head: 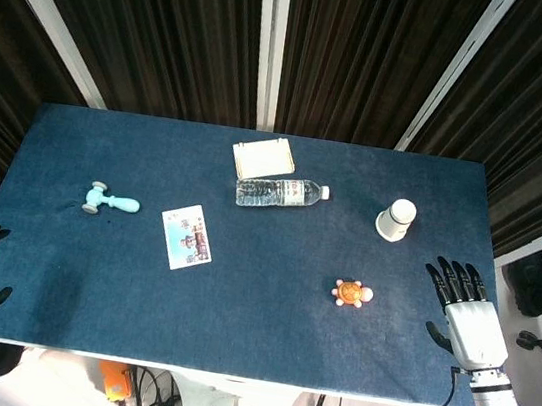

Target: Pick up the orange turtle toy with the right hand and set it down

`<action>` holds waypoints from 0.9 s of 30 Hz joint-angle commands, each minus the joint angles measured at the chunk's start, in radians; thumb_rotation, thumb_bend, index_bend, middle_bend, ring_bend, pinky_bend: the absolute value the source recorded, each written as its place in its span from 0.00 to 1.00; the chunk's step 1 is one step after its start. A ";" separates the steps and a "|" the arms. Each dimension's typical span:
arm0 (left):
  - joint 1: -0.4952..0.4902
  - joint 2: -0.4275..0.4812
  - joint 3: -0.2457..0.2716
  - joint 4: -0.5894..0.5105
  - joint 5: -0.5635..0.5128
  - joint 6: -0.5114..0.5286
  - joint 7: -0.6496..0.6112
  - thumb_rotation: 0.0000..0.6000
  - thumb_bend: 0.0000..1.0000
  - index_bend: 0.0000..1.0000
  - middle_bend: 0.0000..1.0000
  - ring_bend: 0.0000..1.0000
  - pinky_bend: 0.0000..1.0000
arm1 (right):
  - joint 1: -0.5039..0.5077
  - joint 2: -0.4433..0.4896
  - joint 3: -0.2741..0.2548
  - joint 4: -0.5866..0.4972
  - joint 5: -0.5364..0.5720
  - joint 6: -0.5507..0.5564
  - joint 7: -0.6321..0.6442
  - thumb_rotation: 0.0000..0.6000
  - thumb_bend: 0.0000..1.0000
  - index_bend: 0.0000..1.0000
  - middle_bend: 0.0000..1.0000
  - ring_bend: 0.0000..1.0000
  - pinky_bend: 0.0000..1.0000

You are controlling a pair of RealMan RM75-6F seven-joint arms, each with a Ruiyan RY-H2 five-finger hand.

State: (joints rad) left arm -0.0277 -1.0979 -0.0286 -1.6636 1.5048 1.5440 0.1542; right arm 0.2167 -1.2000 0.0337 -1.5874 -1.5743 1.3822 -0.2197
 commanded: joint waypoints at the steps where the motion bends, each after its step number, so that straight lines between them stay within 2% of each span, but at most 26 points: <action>1: 0.000 0.000 0.000 0.000 0.000 0.000 0.000 1.00 0.16 0.17 0.13 0.00 0.10 | 0.000 0.000 0.000 -0.001 0.000 -0.001 0.000 1.00 0.15 0.00 0.00 0.00 0.00; 14: 0.001 0.005 -0.005 -0.002 -0.004 0.003 -0.005 1.00 0.16 0.17 0.13 0.00 0.10 | 0.027 -0.003 0.000 -0.009 -0.001 -0.045 -0.019 1.00 0.15 0.00 0.03 0.00 0.00; 20: -0.009 0.001 -0.005 0.001 -0.001 -0.010 -0.002 1.00 0.16 0.17 0.13 0.00 0.10 | 0.079 -0.023 0.002 -0.015 0.012 -0.138 -0.097 1.00 0.15 0.00 0.08 0.00 0.00; 27: -0.003 0.004 -0.004 -0.001 -0.001 -0.001 -0.004 1.00 0.16 0.18 0.13 0.00 0.10 | 0.161 -0.101 0.014 0.010 0.066 -0.280 -0.181 1.00 0.17 0.00 0.10 0.00 0.00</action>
State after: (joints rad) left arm -0.0307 -1.0940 -0.0323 -1.6645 1.5042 1.5427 0.1504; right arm 0.3522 -1.2724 0.0427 -1.5878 -1.5265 1.1343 -0.3744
